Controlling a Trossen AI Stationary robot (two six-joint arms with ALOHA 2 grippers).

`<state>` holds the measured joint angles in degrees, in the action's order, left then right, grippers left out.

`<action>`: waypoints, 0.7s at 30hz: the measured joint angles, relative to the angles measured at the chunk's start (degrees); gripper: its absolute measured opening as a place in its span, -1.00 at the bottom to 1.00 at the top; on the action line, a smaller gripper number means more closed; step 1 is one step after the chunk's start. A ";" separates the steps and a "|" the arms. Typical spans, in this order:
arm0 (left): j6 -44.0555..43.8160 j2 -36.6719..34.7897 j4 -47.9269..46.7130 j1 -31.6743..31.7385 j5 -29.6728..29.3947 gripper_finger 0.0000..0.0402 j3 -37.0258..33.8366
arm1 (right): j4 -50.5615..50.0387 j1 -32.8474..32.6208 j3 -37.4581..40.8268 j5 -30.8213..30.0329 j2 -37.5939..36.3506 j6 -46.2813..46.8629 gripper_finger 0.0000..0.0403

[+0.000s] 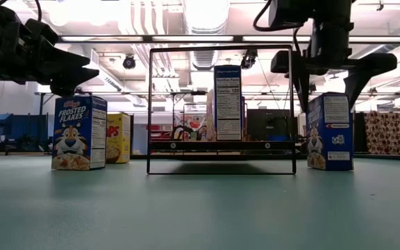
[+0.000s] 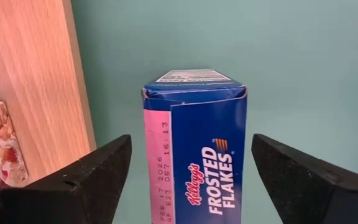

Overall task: Stack cereal on shelf
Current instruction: Put the bottom blue cereal box on the shelf

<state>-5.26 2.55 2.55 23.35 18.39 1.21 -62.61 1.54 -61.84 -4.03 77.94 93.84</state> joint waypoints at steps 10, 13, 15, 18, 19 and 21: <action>0.00 0.00 0.01 0.00 0.00 0.01 0.00 | -0.04 0.00 0.00 0.00 0.14 -0.02 0.27; 0.01 0.00 0.01 0.00 0.00 0.01 0.00 | -0.05 0.00 0.00 -0.10 0.14 0.02 0.15; 0.02 0.00 0.00 0.00 0.00 0.01 0.00 | -0.05 0.00 0.00 -0.25 0.14 0.04 0.08; 0.02 0.00 0.02 0.00 0.00 0.01 0.00 | 0.04 0.00 0.00 -0.26 0.14 0.04 -0.03; 0.01 0.00 0.01 -0.01 0.00 0.01 0.00 | 0.06 0.00 0.00 -0.22 0.14 0.11 -0.05; 0.01 0.00 0.01 -0.02 0.01 0.01 0.00 | 0.13 0.00 -0.02 0.00 0.14 0.13 -0.10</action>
<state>-5.25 2.55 2.55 23.33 18.40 1.21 -62.48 1.54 -61.86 -4.04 78.08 93.97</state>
